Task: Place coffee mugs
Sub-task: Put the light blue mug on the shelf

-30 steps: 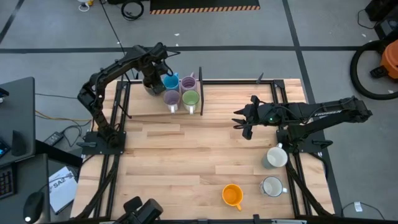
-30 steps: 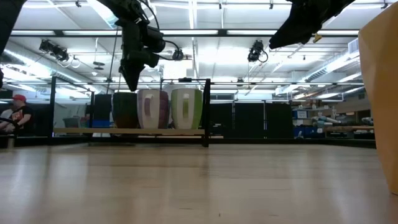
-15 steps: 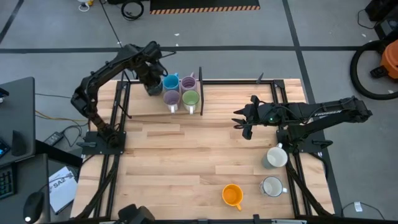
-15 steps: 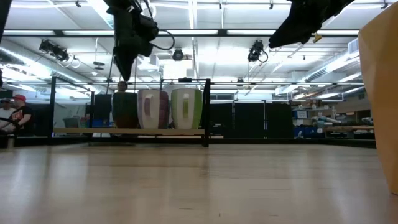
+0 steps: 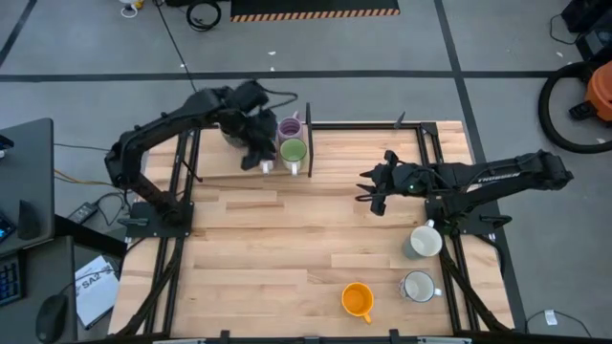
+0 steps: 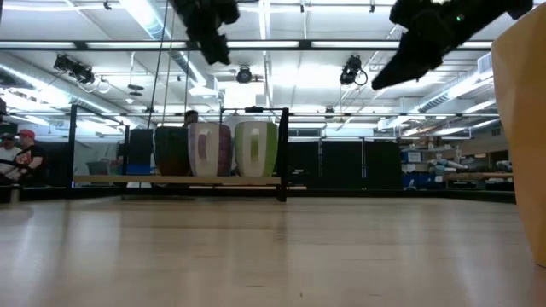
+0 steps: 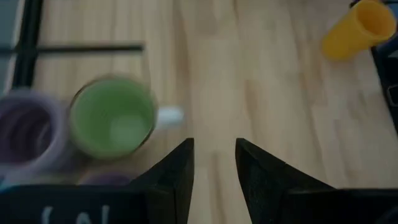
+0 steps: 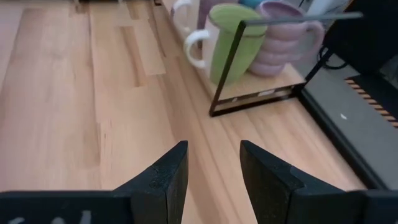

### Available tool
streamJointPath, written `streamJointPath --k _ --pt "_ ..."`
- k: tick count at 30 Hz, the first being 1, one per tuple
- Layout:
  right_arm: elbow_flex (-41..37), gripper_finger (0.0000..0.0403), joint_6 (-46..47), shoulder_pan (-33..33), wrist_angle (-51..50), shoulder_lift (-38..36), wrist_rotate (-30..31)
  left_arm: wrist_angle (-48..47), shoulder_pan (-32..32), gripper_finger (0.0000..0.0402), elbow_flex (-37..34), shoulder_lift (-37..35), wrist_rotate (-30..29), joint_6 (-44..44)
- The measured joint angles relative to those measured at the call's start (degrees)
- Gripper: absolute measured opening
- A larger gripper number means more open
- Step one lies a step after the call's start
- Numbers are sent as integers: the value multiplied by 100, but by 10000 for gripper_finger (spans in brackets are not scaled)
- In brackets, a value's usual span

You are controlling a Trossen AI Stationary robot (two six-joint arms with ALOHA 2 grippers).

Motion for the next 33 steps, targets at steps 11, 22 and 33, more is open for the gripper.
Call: streamJointPath --k 11,22,33 --pt "-633 151 -263 -4 143 -536 -406 1330 -1407 123 2 158 -1498 -480" --pt "399 151 471 109 -1848 -40 -404 1467 -1880 123 -270 337 -1712 -1158" --pt "1476 151 679 279 -3884 904 -1071 1885 -2306 123 -1048 335 -1717 -1358"
